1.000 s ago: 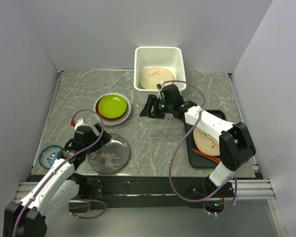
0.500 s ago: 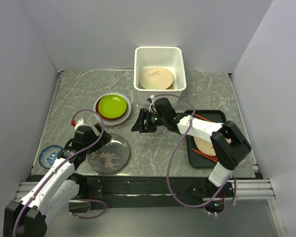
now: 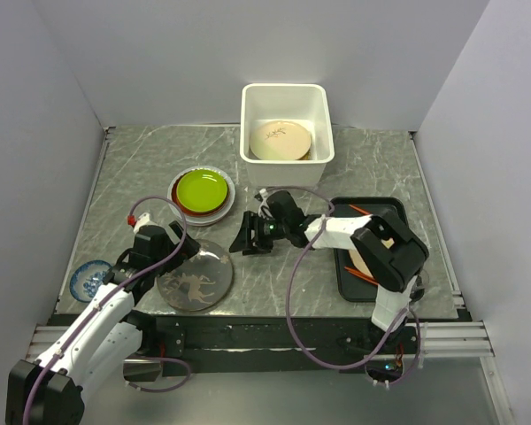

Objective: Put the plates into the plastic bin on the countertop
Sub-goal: Pick up the plate at the center of the board.

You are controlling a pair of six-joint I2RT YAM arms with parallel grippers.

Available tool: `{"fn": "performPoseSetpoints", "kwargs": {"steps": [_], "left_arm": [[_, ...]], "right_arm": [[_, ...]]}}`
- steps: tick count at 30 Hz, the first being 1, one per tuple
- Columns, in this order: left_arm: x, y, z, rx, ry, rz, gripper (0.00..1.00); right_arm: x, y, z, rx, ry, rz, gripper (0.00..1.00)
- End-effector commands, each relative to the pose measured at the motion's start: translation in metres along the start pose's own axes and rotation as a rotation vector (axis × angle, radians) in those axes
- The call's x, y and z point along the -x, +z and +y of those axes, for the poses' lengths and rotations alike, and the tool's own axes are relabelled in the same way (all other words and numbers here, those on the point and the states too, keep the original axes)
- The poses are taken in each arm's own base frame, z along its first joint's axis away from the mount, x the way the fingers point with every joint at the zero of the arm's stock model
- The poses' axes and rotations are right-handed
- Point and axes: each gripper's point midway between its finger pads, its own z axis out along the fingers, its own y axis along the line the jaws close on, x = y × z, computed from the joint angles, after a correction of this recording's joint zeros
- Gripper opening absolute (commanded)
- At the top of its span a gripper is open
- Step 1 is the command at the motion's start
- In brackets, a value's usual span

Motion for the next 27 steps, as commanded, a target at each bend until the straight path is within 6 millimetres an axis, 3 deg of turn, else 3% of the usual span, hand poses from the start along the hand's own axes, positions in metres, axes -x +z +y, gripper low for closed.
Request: {"fn": "performPoseSetpoints", "kwargs": {"steps": [1,27], "left_arm": [[0.013,-0.004,-0.017,-0.053,-0.009,-0.034,0.99],[0.01,-0.003,-0.017,-0.063,-0.006,-0.03,0.99]], "right_arm": [[-0.007,0.011,0.005,0.051,-0.006,0.02,0.65],[-0.047,0.056,-0.005,0.086,0.044,0.138,0.56]]}}
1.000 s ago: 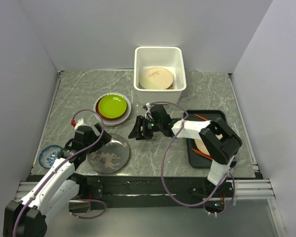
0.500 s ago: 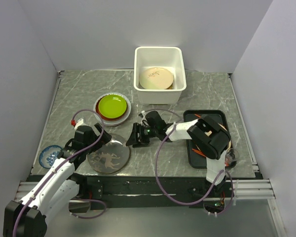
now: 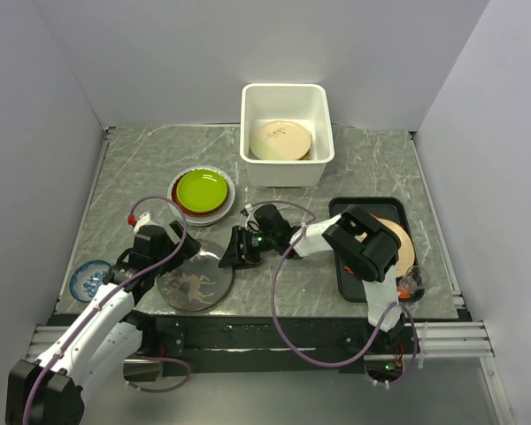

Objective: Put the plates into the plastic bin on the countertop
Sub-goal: Pick up the plate at the center of the board.

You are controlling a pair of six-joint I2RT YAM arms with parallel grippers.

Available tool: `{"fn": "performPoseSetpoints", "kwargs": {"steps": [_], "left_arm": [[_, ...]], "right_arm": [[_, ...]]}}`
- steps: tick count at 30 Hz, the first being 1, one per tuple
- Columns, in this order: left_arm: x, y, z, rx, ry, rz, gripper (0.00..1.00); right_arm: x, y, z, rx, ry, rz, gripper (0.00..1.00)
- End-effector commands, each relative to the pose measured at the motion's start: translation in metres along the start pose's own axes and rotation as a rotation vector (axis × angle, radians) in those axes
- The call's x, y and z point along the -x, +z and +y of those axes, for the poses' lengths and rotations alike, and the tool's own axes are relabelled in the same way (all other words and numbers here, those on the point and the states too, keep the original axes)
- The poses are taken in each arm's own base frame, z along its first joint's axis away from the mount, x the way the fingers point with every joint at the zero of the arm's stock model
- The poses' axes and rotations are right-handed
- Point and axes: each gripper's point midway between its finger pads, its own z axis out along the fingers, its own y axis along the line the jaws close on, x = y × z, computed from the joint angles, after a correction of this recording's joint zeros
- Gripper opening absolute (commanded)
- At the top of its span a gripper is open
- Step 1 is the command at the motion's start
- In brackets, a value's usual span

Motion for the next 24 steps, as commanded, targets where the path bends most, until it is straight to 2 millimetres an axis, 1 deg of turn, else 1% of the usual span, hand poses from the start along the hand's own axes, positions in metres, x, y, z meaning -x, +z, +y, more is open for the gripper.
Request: {"fn": "performPoseSetpoints", "kwargs": {"steps": [1,5,8,9,11,12,15,16,19,24], "left_arm": [[0.01,-0.003,-0.014,-0.05,-0.007,-0.03,0.99],[0.01,-0.003,-0.015,-0.051,-0.007,-0.031,0.99],[0.011,-0.003,-0.015,-0.05,-0.006,-0.032,0.99],[0.01,-0.003,-0.014,-0.05,-0.007,-0.032,0.99],[0.011,-0.003,-0.015,-0.052,-0.009,-0.034,0.99],[0.01,-0.003,-0.014,-0.049,-0.007,-0.031,0.99],[0.011,-0.004,-0.015,-0.051,-0.011,-0.033,0.99],[0.01,-0.003,-0.014,-0.05,-0.009,-0.03,0.99],[0.01,-0.004,-0.015,-0.052,-0.011,-0.032,0.99],[0.01,-0.004,-0.015,-0.054,-0.01,-0.03,0.99]], "right_arm": [[-0.007,0.014,-0.008,-0.015,0.006,0.014,0.55],[-0.011,0.017,-0.012,-0.024,0.012,0.024,0.52],[-0.011,0.018,-0.015,-0.032,0.016,0.02,0.45],[-0.012,0.019,-0.016,-0.034,0.014,0.022,0.36],[-0.013,0.019,-0.018,-0.038,0.02,0.023,0.27],[-0.013,0.02,-0.019,-0.039,0.019,0.022,0.16],[-0.013,0.019,-0.019,-0.04,0.021,0.015,0.03],[-0.013,0.018,-0.02,-0.043,0.02,0.014,0.01],[-0.011,0.017,-0.018,-0.046,0.017,0.005,0.0],[-0.013,0.016,-0.018,-0.047,0.012,0.005,0.0]]}}
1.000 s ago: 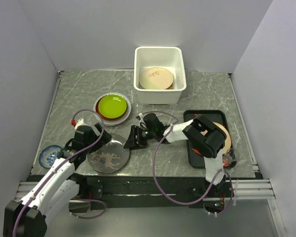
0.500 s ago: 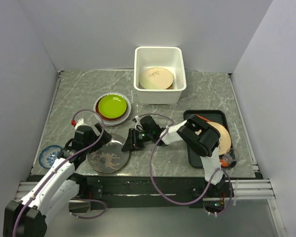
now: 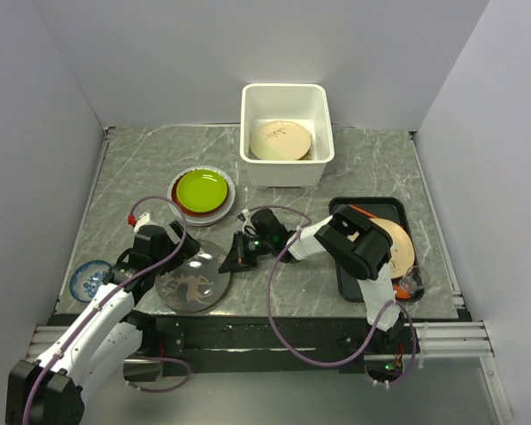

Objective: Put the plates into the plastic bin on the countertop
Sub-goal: Pick up the plate at the center of the board.

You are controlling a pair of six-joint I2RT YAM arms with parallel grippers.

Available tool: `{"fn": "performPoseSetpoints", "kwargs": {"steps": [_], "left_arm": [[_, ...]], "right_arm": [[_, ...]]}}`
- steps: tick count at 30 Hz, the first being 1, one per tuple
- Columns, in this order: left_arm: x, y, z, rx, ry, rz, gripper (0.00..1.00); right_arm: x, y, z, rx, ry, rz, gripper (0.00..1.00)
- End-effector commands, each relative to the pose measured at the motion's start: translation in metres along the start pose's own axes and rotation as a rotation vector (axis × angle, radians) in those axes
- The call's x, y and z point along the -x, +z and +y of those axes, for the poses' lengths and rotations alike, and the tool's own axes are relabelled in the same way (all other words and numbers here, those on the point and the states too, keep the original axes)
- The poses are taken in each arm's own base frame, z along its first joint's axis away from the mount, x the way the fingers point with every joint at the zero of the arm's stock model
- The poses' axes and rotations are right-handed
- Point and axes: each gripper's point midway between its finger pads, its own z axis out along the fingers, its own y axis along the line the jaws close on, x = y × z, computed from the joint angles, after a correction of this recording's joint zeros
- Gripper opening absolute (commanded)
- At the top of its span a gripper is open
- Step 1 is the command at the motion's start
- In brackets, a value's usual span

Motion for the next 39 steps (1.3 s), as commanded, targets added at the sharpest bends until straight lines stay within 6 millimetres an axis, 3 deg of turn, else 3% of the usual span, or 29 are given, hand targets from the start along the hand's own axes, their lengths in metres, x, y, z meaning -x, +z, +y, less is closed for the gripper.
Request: {"fn": "performPoseSetpoints", "kwargs": {"steps": [1,21,28,39], "left_arm": [[0.011,-0.004,-0.016,-0.055,-0.009,-0.032,0.99],[0.027,-0.014,-0.026,-0.078,-0.014,-0.082,0.99],[0.03,-0.01,-0.031,-0.091,-0.004,-0.09,0.99],[0.04,-0.008,-0.046,-0.133,0.016,-0.108,0.99]], "right_arm": [[-0.002,0.001,-0.014,-0.062,-0.024,-0.021,0.0],[0.001,-0.007,-0.004,-0.049,-0.045,-0.056,0.0],[0.002,-0.025,0.013,-0.024,-0.062,-0.118,0.0],[-0.006,-0.059,0.014,-0.033,-0.043,-0.2,0.0]]}}
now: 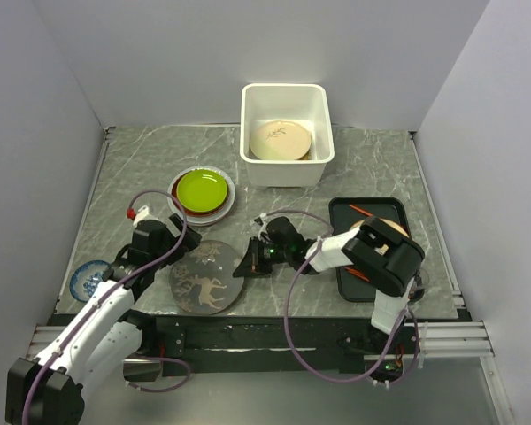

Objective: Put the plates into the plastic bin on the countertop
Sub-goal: Pick up the plate at the center of the board.

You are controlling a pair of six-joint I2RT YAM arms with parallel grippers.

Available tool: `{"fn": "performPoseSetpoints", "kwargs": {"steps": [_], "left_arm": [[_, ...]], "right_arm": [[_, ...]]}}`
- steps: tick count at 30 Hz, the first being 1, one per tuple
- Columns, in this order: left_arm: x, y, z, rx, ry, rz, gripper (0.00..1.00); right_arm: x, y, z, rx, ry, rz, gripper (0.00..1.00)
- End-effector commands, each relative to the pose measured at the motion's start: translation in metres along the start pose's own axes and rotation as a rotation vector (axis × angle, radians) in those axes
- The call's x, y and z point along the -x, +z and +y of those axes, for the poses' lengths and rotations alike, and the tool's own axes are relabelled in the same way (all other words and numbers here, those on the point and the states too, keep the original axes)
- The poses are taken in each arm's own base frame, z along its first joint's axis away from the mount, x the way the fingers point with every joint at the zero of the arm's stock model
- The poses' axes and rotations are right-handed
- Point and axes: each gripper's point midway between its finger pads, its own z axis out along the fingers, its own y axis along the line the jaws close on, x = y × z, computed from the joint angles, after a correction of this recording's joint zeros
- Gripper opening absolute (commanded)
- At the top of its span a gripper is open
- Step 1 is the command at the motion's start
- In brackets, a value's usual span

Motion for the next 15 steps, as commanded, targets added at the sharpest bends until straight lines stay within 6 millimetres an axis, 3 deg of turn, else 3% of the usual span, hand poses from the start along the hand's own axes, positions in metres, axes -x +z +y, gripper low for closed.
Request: {"fn": "performPoseSetpoints", "kwargs": {"steps": [1,6,15], "left_arm": [[0.024,-0.004,-0.029,-0.09,0.013,-0.068,0.99],[0.019,0.002,-0.029,-0.095,0.015,-0.046,0.99],[0.014,0.011,-0.031,-0.103,0.026,-0.023,0.99]], "right_arm": [[0.014,-0.019,0.018,0.034,-0.038,-0.093,0.0],[0.016,-0.032,0.016,0.018,-0.037,-0.13,0.0],[0.019,-0.059,0.029,0.007,-0.063,-0.194,0.0]]}}
